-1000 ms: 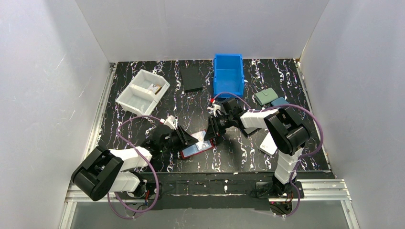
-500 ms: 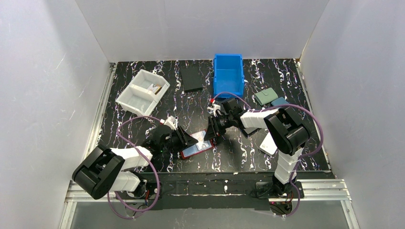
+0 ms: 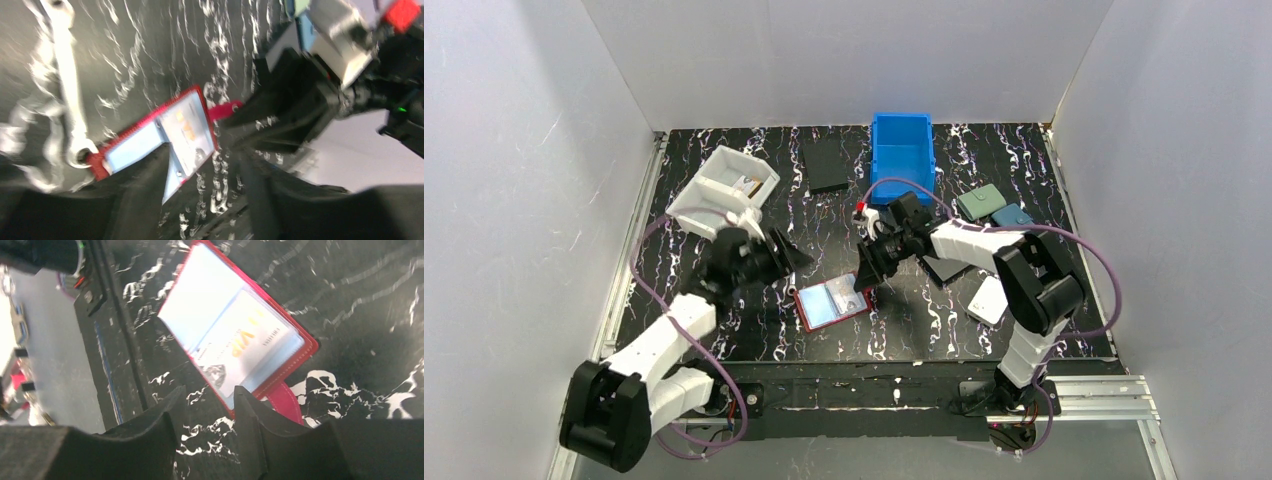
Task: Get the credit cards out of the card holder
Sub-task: Move the storage box to the center of the board.
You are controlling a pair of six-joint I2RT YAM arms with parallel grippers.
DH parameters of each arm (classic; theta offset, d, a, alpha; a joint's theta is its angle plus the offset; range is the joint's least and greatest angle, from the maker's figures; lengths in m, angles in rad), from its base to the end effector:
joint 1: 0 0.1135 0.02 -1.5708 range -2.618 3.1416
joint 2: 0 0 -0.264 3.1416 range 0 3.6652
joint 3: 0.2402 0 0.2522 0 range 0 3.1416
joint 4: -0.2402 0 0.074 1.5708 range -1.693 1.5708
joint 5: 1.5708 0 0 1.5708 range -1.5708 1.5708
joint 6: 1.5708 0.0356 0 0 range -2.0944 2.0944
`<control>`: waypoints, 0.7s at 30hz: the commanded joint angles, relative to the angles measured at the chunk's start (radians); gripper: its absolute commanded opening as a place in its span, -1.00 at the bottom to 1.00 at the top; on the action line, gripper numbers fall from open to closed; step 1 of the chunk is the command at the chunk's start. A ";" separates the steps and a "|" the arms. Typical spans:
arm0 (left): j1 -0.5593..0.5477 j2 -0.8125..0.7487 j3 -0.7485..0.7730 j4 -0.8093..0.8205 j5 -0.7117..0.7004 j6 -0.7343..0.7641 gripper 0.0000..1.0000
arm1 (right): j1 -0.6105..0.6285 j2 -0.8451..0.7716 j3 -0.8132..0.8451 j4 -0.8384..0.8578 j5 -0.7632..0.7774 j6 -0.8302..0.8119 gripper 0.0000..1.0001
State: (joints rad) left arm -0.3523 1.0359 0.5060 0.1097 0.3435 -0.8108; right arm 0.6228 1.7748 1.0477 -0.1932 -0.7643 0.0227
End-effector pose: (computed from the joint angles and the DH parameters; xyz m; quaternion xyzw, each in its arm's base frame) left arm 0.2073 -0.0890 0.2247 -0.0973 0.8262 -0.4143 0.3692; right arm 0.2754 0.2281 0.1747 -0.3737 0.8047 0.4292 0.1691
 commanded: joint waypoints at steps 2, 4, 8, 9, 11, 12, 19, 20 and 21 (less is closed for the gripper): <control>0.110 0.011 0.419 -0.662 -0.260 0.357 0.71 | -0.013 -0.140 0.084 -0.235 -0.122 -0.385 0.01; 0.156 0.079 0.512 -0.698 -0.303 0.342 0.96 | -0.014 -0.149 0.103 -0.317 -0.138 -0.472 0.03; 0.288 0.255 0.636 -0.648 -0.179 0.241 0.97 | -0.015 -0.130 0.173 -0.459 -0.134 -0.621 0.06; 0.311 0.299 0.660 -0.630 -0.161 0.213 0.97 | -0.016 -0.125 0.178 -0.472 -0.130 -0.636 0.06; 0.344 0.377 0.710 -0.590 -0.151 0.168 0.96 | -0.019 -0.118 0.181 -0.482 -0.127 -0.652 0.06; 0.350 0.420 0.731 -0.575 -0.153 0.150 0.88 | -0.021 -0.114 0.183 -0.488 -0.129 -0.657 0.06; 0.385 0.740 0.988 -0.684 -0.248 0.105 0.65 | -0.034 -0.056 0.217 -0.551 -0.139 -0.704 0.05; 0.385 0.767 1.008 -0.683 -0.253 0.105 0.63 | -0.035 -0.050 0.220 -0.557 -0.140 -0.707 0.05; 0.385 0.792 1.025 -0.680 -0.266 0.104 0.62 | -0.036 -0.043 0.222 -0.560 -0.140 -0.712 0.05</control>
State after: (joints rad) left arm 0.0303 1.7763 1.4319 -0.5076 0.1284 -0.6849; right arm 0.5964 1.7073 1.2236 -0.6903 -0.8745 -0.6334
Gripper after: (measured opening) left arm 0.821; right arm 0.526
